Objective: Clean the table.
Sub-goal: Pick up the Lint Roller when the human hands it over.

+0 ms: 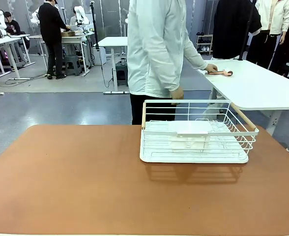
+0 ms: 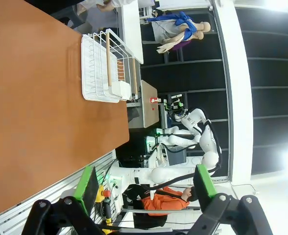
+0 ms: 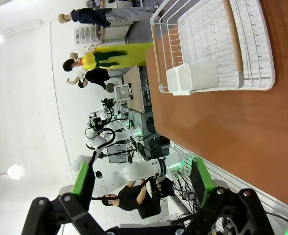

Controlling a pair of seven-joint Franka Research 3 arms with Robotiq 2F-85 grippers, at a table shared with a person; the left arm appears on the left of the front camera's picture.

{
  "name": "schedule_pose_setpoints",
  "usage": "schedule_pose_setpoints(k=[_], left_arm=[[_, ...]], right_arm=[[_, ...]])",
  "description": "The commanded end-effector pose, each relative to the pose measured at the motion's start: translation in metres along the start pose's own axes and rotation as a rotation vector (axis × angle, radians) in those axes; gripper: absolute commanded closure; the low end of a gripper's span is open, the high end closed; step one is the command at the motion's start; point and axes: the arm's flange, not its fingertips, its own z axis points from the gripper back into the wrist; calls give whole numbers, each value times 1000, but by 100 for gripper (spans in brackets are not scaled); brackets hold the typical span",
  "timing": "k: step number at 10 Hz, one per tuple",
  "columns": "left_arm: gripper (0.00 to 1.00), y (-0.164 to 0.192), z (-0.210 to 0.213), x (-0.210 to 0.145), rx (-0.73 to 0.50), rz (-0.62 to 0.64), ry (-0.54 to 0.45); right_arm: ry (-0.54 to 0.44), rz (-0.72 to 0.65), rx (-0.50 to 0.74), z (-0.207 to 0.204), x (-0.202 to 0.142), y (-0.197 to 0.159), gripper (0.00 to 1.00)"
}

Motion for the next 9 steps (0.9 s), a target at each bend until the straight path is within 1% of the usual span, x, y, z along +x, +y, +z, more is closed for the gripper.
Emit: schedule_pose_setpoints(k=[1, 9], left_arm=[[0, 0, 3, -2, -3, 0, -6], [0, 0, 3, -2, -3, 0, -6]], right_arm=[[-10, -3, -2, -1, -1, 6, 0], [-10, -3, -2, -1, -1, 6, 0]])
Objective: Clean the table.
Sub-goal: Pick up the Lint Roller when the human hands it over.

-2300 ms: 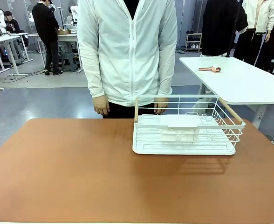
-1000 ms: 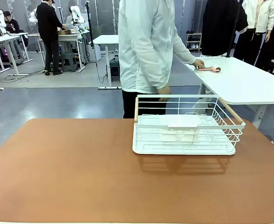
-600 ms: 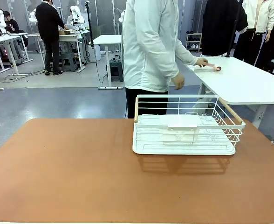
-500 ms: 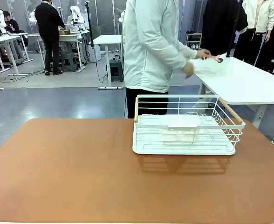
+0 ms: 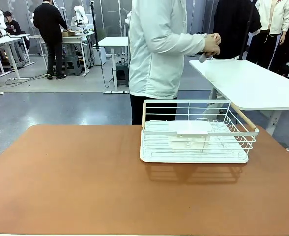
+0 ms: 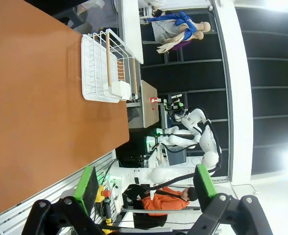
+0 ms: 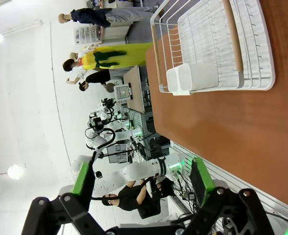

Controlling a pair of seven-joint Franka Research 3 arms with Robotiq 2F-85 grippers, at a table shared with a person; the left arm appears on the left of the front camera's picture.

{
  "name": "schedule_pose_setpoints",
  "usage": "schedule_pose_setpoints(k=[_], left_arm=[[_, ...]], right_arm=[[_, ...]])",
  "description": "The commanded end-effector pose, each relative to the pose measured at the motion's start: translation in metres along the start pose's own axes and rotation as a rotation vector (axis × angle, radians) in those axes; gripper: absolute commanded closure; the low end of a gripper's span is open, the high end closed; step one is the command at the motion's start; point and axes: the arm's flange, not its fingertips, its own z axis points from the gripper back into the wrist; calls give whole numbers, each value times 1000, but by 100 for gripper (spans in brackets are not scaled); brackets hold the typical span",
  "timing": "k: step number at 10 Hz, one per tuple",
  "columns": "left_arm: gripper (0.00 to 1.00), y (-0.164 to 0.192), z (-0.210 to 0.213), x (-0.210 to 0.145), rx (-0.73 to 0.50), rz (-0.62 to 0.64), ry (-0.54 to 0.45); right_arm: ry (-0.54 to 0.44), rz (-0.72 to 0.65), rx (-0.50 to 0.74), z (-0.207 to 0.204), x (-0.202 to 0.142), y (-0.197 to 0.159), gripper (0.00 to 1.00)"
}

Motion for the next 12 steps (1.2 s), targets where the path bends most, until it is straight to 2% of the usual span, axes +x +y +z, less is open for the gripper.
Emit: schedule_pose_setpoints(k=[1, 12], left_arm=[[0, 0, 3, -2, -3, 0, -6], [0, 0, 3, -2, -3, 0, -6]], right_arm=[[-10, -3, -2, -1, -1, 6, 0], [-10, -3, -2, -1, -1, 6, 0]])
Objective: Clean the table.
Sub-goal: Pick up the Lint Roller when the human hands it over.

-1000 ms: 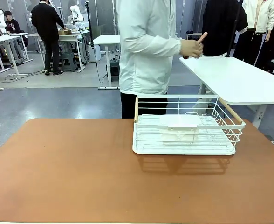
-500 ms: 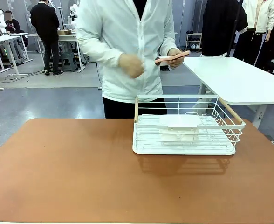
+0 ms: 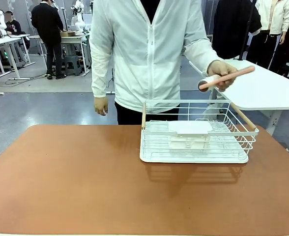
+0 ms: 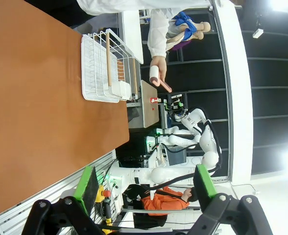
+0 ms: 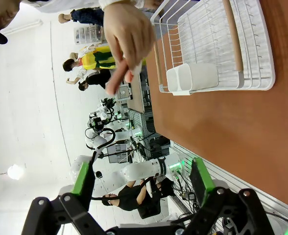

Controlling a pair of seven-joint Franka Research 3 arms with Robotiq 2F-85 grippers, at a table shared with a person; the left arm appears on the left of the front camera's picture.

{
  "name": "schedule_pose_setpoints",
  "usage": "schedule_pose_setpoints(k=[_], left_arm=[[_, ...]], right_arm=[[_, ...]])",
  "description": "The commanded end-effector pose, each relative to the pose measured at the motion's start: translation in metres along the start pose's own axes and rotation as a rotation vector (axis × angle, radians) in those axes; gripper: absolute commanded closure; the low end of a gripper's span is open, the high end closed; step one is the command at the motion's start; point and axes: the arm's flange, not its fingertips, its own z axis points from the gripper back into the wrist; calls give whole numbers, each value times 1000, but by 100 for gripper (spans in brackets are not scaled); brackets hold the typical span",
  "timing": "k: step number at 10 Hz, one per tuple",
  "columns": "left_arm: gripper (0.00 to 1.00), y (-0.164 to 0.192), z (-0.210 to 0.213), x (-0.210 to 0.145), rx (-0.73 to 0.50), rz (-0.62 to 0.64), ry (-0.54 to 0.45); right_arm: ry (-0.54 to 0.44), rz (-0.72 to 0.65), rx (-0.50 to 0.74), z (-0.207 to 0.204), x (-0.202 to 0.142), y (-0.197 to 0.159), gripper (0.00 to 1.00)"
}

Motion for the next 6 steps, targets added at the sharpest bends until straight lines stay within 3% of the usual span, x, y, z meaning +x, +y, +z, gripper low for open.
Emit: schedule_pose_setpoints(k=[1, 6], left_arm=[[0, 0, 3, -2, -3, 0, -6], [0, 0, 3, -2, -3, 0, -6]], right_arm=[[-10, -3, -2, -1, -1, 6, 0], [-10, -3, -2, -1, -1, 6, 0]])
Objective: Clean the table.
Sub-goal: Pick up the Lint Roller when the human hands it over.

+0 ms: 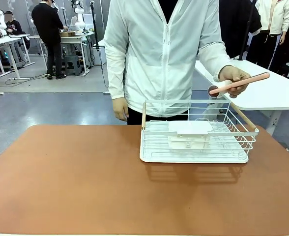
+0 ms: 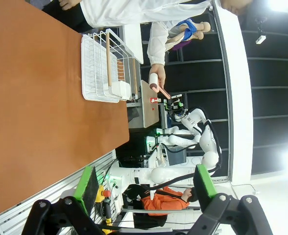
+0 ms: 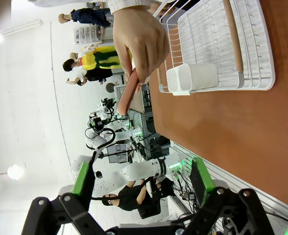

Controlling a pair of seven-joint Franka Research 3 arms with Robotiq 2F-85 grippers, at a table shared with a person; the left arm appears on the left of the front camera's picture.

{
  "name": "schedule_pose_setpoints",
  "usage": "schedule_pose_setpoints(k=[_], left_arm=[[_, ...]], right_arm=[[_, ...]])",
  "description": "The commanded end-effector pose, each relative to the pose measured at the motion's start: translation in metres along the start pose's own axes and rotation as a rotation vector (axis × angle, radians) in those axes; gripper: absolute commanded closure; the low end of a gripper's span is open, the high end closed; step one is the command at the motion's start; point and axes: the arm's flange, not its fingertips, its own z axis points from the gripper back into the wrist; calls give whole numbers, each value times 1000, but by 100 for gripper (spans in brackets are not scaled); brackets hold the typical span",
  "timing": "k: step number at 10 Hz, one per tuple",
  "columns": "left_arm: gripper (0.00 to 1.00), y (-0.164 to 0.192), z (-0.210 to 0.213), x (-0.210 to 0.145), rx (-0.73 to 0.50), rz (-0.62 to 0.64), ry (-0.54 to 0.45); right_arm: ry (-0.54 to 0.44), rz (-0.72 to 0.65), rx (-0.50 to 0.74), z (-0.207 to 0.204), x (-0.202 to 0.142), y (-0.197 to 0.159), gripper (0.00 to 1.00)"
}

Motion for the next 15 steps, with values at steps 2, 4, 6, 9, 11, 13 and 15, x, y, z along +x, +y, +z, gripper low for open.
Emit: schedule_pose_setpoints(k=[2, 4, 6, 9, 11, 13, 15], left_arm=[[0, 0, 3, -2, -3, 0, -6], [0, 0, 3, -2, -3, 0, -6], [0, 0, 3, -2, -3, 0, -6], [0, 0, 3, -2, -3, 0, -6], [0, 0, 3, -2, -3, 0, -6], [0, 0, 3, -2, -3, 0, -6], [0, 0, 3, -2, -3, 0, -6]], right_arm=[[-10, -3, -2, -1, -1, 6, 0], [-10, -3, -2, -1, -1, 6, 0], [-10, -3, -2, -1, -1, 6, 0], [-208, -89, -56, -12, -18, 24, 0], [-349, -216, -179, -43, -63, 59, 0], [-422, -268, -245, -88, -89, 80, 0], [-453, -280, -213, -124, -89, 80, 0]])
